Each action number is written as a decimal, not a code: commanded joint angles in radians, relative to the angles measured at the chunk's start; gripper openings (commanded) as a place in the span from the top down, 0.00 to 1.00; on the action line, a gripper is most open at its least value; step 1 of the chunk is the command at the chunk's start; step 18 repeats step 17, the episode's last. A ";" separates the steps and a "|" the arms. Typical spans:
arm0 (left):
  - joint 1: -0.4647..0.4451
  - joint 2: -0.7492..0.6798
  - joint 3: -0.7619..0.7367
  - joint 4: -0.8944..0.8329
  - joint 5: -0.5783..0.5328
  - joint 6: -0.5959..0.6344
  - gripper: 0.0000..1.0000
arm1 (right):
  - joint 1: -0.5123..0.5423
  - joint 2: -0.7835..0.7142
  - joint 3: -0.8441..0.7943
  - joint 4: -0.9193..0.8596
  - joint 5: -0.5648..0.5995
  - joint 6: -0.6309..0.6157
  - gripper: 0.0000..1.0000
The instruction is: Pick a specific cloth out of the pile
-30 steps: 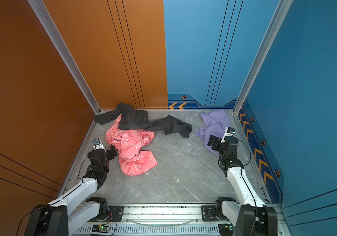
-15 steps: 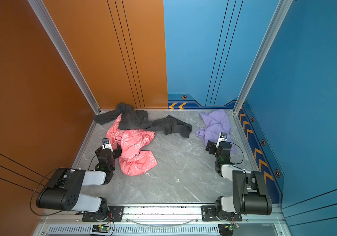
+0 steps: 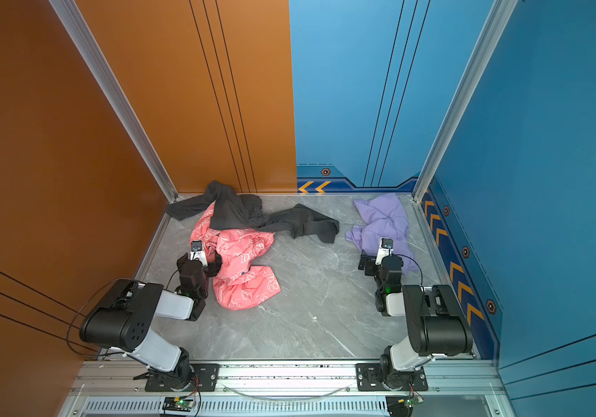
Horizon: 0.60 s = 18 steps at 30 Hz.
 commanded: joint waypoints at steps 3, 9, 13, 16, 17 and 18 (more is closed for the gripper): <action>-0.003 0.000 0.019 -0.016 -0.006 0.005 0.02 | 0.007 0.003 0.047 -0.041 0.057 -0.001 0.00; -0.003 -0.001 0.018 -0.016 -0.008 0.006 0.02 | 0.011 0.003 0.048 -0.042 0.063 -0.003 0.00; -0.001 0.001 0.027 -0.031 -0.002 0.004 0.02 | 0.013 0.003 0.049 -0.043 0.069 -0.003 0.00; 0.017 -0.006 0.043 -0.073 0.021 -0.011 0.02 | 0.015 0.003 0.049 -0.045 0.073 -0.004 0.00; 0.016 -0.007 0.041 -0.073 0.021 -0.011 0.02 | 0.016 0.003 0.049 -0.045 0.076 -0.004 0.00; 0.016 -0.007 0.041 -0.073 0.021 -0.011 0.02 | 0.016 0.003 0.049 -0.045 0.076 -0.004 0.00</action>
